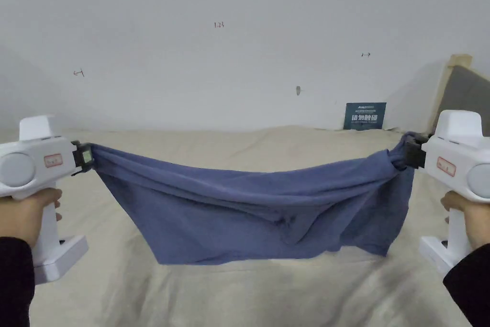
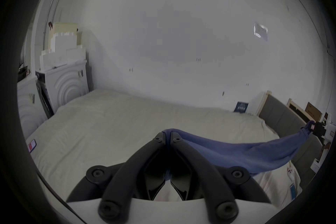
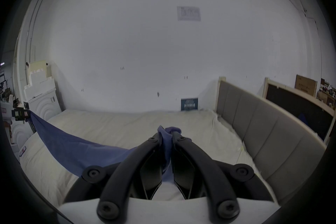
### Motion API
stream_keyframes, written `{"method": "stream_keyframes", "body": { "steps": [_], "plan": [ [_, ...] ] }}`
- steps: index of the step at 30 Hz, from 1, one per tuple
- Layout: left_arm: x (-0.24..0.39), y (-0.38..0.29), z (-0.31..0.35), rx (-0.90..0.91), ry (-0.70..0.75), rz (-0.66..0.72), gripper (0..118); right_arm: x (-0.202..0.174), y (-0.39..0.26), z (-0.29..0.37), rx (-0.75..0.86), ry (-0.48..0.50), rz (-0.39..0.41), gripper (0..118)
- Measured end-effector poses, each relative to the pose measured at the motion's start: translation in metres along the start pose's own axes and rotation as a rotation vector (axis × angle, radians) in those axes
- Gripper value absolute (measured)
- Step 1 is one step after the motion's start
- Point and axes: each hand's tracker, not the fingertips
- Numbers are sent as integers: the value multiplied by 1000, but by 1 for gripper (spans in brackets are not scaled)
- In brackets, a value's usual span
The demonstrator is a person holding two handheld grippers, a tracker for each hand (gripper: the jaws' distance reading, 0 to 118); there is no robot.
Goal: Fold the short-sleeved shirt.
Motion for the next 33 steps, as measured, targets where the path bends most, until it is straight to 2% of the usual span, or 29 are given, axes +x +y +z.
{"method": "stream_keyframes", "body": {
  "steps": [9, 12, 20, 23, 27, 33],
  "plan": [
    [-44, -159, 37, -224, 4, 43, 0, 4, -144, 56, -196, -11, -78, 6],
    [-52, -207, 67, -305, 15, 71, 0, 12, -191, 82, -264, -23, -132, 6],
    [-79, -286, 127, -414, 54, 89, 0, 19, -273, 158, -352, -58, -192, 6],
    [-90, -296, 149, -444, 58, 140, 0, 19, -289, 184, -371, -68, -188, 6],
    [-95, -304, 175, -461, 70, 124, 0, 17, -302, 211, -393, -74, -163, 6],
    [-89, -315, 170, -517, 107, 62, 0, 11, -322, 203, -498, -104, -76, 6]
  ]
}}
